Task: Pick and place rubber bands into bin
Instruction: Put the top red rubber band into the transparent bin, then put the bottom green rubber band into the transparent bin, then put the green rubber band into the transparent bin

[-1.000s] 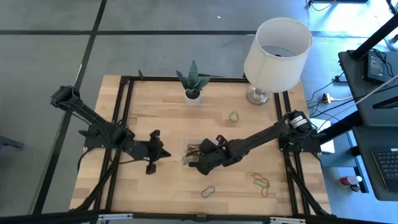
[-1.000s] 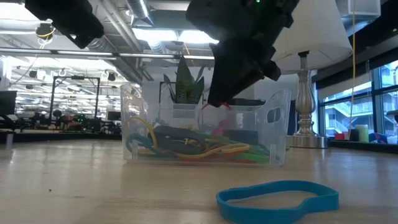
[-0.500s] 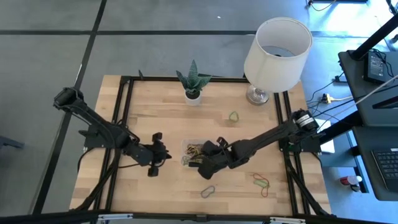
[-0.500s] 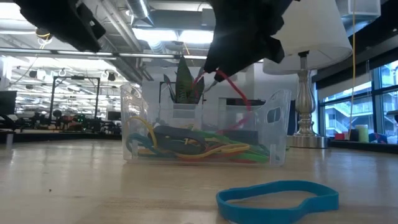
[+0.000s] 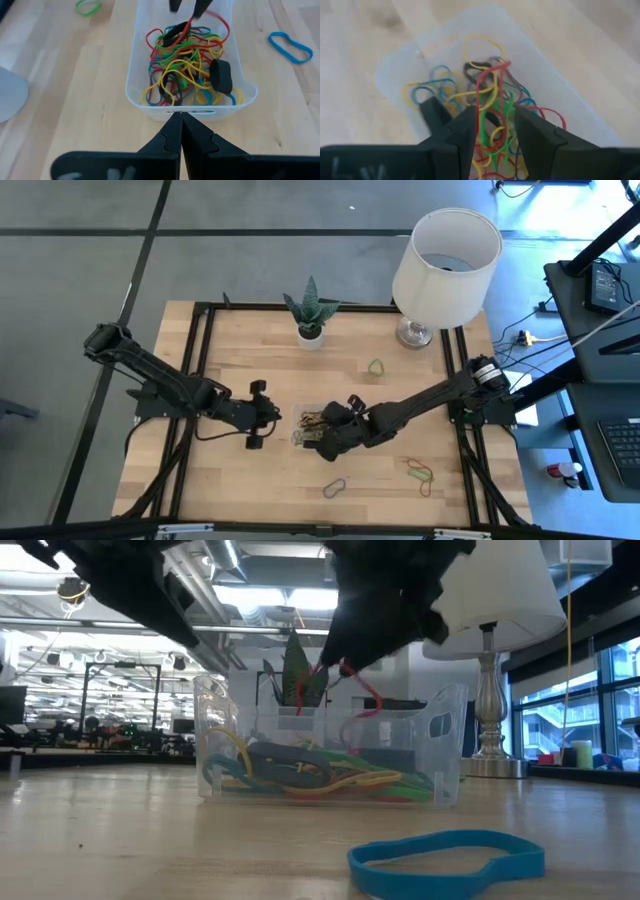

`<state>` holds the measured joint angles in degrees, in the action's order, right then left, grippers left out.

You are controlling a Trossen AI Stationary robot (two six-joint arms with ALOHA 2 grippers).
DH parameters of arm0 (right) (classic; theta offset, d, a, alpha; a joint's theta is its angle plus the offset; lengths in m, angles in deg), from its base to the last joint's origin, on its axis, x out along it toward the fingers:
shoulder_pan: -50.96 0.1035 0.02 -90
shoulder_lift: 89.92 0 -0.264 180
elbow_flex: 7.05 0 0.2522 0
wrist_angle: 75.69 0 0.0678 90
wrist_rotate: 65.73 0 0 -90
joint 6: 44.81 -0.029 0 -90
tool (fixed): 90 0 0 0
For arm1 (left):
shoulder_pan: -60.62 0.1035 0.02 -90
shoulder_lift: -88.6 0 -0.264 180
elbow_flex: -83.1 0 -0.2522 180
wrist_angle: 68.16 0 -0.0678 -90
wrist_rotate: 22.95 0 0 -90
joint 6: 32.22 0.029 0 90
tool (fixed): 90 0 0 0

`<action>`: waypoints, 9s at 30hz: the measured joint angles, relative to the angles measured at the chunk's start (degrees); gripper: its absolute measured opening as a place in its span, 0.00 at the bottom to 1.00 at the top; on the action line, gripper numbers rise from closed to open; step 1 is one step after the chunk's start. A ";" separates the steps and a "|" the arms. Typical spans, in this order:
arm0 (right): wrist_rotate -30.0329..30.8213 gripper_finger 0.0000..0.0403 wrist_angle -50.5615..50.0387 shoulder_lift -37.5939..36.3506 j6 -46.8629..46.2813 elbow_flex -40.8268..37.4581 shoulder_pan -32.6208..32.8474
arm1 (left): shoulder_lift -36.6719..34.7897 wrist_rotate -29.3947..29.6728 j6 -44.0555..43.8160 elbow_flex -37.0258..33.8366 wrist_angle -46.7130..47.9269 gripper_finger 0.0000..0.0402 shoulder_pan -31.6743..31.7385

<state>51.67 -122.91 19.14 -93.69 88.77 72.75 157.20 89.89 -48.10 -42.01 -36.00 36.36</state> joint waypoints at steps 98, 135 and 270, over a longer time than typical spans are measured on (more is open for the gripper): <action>-2.04 0.10 -32.30 -11.96 -39.68 0.46 22.44 | 0.20 -1.90 -16.87 -0.02 0.07 0.00 -8.65; -32.75 0.22 -5.72 -12.06 -55.69 -29.71 28.76 | 0.20 -1.82 -17.87 -0.02 -0.40 0.00 -8.65; -9.55 0.00 -52.44 19.75 -20.36 36.33 10.19 | -17.67 -9.33 0.30 -7.10 3.68 0.00 0.38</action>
<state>42.13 -175.35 38.89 -114.05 125.10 82.94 139.53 80.56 -47.80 -49.12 -32.31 36.74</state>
